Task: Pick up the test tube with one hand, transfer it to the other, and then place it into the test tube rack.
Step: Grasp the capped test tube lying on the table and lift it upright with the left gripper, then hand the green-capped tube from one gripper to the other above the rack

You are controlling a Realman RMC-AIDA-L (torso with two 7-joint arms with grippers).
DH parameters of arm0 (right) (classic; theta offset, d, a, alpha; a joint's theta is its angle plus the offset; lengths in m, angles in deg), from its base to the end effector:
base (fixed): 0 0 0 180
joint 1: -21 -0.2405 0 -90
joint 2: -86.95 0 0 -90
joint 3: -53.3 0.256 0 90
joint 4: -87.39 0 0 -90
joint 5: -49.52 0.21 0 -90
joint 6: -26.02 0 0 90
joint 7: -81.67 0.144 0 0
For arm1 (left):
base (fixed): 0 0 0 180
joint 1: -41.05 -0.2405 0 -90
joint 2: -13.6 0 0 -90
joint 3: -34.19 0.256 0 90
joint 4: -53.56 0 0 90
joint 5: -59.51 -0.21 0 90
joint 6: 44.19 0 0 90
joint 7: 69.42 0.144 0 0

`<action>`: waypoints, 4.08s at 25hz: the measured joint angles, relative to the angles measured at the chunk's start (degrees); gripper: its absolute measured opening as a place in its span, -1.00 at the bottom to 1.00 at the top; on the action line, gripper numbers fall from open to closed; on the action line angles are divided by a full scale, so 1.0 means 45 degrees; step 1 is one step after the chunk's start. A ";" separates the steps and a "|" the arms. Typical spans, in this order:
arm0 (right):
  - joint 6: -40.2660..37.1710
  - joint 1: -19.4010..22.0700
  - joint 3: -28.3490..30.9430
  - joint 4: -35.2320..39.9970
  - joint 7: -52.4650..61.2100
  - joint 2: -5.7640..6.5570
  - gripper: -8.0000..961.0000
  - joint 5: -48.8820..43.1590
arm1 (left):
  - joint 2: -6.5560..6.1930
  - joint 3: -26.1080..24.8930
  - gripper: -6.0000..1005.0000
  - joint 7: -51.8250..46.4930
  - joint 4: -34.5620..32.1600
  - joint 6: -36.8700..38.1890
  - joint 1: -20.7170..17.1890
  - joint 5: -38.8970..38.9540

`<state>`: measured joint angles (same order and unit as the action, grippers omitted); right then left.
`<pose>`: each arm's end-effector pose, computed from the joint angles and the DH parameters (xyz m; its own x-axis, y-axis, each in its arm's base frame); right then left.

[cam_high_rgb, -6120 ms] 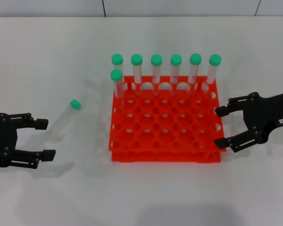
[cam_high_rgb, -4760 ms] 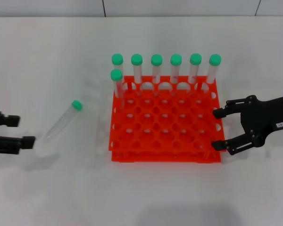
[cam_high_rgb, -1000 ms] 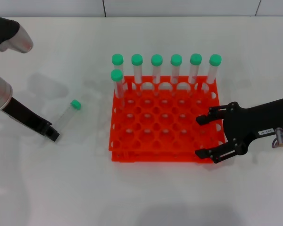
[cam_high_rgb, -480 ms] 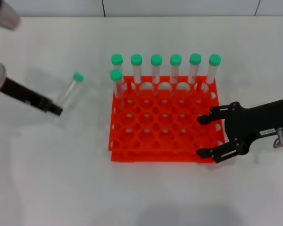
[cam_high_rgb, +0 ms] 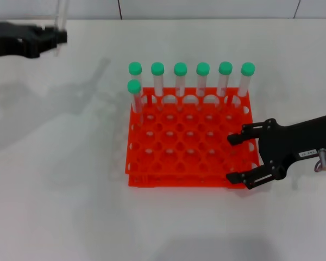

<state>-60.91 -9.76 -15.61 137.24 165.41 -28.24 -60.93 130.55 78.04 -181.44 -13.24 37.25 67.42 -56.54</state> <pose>0.2210 0.3335 -0.0147 0.9706 -0.1303 -0.2024 -0.1430 -0.9885 -0.0492 -0.2434 0.3691 0.0990 0.7376 0.4463 0.5067 0.6539 -0.6592 -0.3712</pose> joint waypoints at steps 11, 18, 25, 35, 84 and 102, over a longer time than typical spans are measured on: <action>-0.0059 -0.0002 -0.0019 0.0001 -0.0017 -0.0065 0.81 0.0282 | -0.0837 0.0012 -0.59 0.5865 0.4699 0.1794 0.0782 0.4088; -0.0062 -0.0022 -0.0019 0.0064 -0.0034 -0.0067 0.81 0.0589 | -0.1366 0.0100 -0.58 0.6661 0.5921 0.2841 0.2127 0.2623; -0.0014 -0.0092 -0.0037 0.0078 -0.0053 -0.0066 0.81 0.0884 | -0.1324 0.0101 -0.57 0.6720 0.6499 0.2869 0.3210 0.0972; 0.0016 -0.0098 -0.0024 -0.0005 -0.0094 -0.0066 0.81 0.0942 | -0.1050 0.0112 -0.56 0.6872 0.7735 0.1945 0.4515 -0.1174; 0.1711 0.0348 -0.0037 -0.1332 0.0783 -0.0152 0.81 0.5654 | -0.0242 0.0432 -0.51 0.8352 0.8144 0.0876 0.4336 -0.1252; 0.2321 0.0213 -0.3144 -0.4981 -0.3187 -0.0224 0.81 1.2696 | -0.0209 0.0408 -0.49 0.8366 0.8054 0.0843 0.4336 -0.1256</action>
<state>-50.47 -8.80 -29.76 114.82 151.07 -29.25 -3.80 129.61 79.88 -143.79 23.01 41.04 86.93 -62.19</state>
